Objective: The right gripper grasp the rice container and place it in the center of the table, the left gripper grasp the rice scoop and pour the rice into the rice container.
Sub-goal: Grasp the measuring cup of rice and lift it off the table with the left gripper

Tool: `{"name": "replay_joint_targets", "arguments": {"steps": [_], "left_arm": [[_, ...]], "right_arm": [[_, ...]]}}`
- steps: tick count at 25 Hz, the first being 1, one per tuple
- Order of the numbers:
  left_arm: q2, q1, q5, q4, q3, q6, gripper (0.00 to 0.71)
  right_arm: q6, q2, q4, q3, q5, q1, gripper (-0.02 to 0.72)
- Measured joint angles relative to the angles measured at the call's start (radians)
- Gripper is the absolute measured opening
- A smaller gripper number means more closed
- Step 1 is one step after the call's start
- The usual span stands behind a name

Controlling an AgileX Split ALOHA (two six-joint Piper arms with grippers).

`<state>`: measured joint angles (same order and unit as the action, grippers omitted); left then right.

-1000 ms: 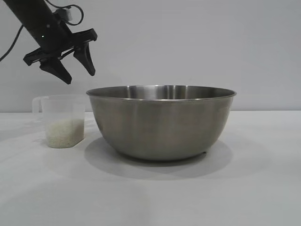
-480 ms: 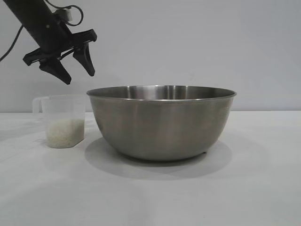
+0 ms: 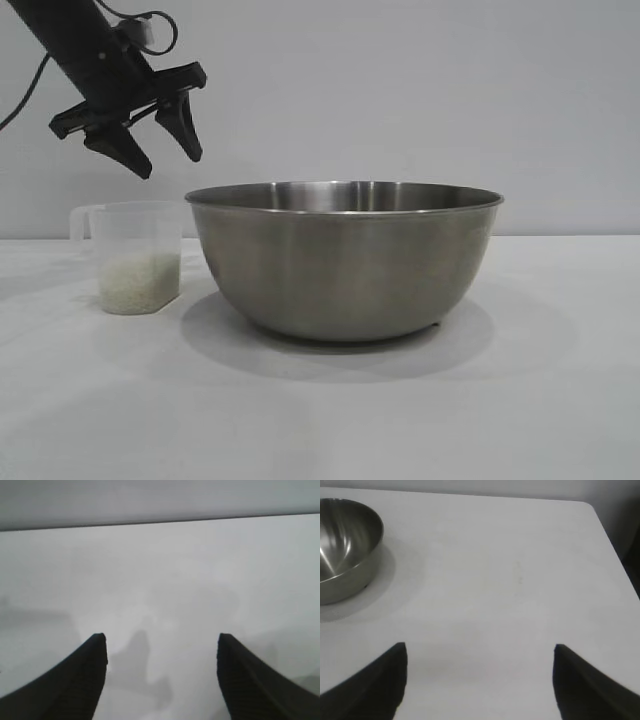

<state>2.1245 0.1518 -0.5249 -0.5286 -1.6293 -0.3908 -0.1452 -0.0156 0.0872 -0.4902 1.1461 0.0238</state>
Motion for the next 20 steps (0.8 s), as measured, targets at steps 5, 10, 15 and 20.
{"name": "replay_joint_targets", "arguments": {"steps": [5,10,15,20], "left_arm": [[-0.09,0.0,-0.105,0.165,0.0,0.014,0.419],[-0.207,0.0,-0.281,0.329,0.0,0.174,0.419],[-0.27,0.0,-0.46,0.365,0.0,0.232,0.419],[-0.282,0.0,-0.607,0.367,0.0,0.255,0.419]], "right_arm": [[0.0,0.0,0.0,0.0,0.0,0.0,0.511],[0.0,0.0,0.0,0.0,0.0,0.0,0.511],[0.0,0.0,0.0,0.0,0.0,0.0,0.511],[0.0,0.0,0.0,0.0,0.0,0.0,0.511]]}}
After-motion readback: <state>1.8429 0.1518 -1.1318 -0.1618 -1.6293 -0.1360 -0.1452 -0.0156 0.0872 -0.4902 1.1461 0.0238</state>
